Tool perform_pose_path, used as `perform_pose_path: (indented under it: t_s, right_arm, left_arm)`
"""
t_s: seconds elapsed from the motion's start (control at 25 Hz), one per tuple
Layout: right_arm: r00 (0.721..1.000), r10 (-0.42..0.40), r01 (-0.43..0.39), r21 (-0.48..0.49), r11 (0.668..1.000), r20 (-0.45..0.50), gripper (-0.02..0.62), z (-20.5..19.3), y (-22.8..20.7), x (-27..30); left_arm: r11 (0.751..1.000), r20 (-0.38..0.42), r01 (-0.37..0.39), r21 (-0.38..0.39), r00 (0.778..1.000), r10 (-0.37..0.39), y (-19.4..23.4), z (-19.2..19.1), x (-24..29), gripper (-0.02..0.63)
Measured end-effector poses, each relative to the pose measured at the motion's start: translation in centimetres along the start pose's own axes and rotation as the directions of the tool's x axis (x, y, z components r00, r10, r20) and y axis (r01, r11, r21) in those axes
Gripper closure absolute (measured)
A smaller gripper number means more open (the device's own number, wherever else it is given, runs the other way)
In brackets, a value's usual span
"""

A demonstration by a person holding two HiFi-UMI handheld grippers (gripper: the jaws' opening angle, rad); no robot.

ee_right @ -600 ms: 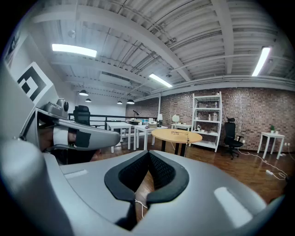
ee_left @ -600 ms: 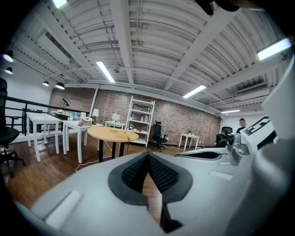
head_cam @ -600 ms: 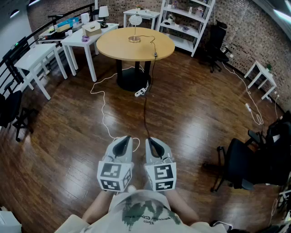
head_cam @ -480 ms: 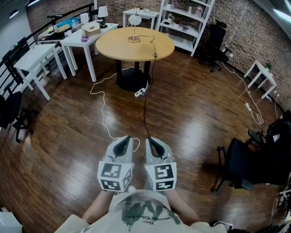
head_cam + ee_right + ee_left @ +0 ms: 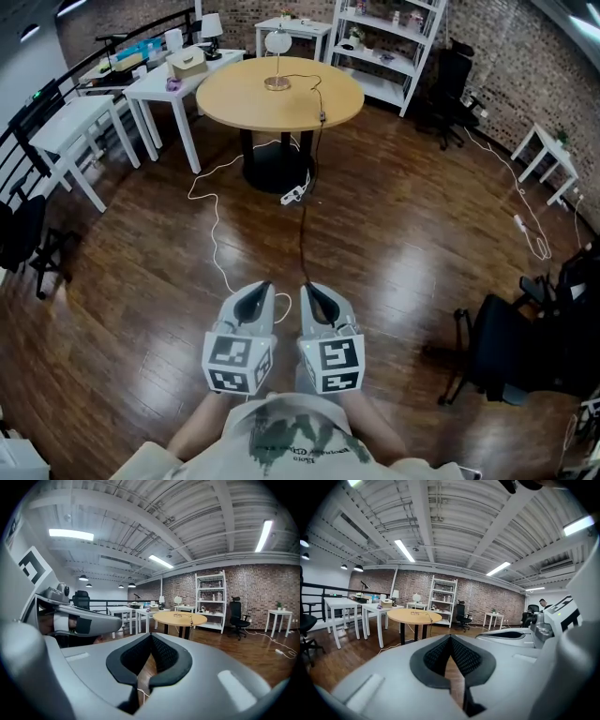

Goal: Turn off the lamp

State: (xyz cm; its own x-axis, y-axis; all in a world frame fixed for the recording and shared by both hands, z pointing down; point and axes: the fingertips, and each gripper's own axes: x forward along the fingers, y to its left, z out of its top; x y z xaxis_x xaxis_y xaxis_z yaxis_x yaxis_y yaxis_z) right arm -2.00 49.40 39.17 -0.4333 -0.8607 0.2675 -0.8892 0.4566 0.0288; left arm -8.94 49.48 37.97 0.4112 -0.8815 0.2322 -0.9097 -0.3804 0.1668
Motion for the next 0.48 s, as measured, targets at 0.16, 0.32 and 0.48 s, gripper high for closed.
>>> perform_pose_path:
  t_s: [0.16,0.32,0.48]
  right_arm:
    - [1.000,0.019,-0.019,0.014,1.000,0.010,0.595,0.7,-2.4,2.9]
    - [0.999,0.041,-0.042,0.021,0.999,0.019,0.595,1.8,-5.2,6.0]
    - [0.996,0.082,-0.082,0.018,0.996,0.036,0.595,3.5,-7.9,8.8]
  left_arm:
    - [1.000,-0.006,-0.010,0.015,1.000,0.010,0.4,0.9,3.6,0.611]
    - [0.999,-0.004,-0.025,0.024,1.000,0.025,0.9,2.3,7.7,0.611]
    - [0.998,-0.010,-0.053,0.018,0.999,0.053,0.9,3.5,11.9,0.611]
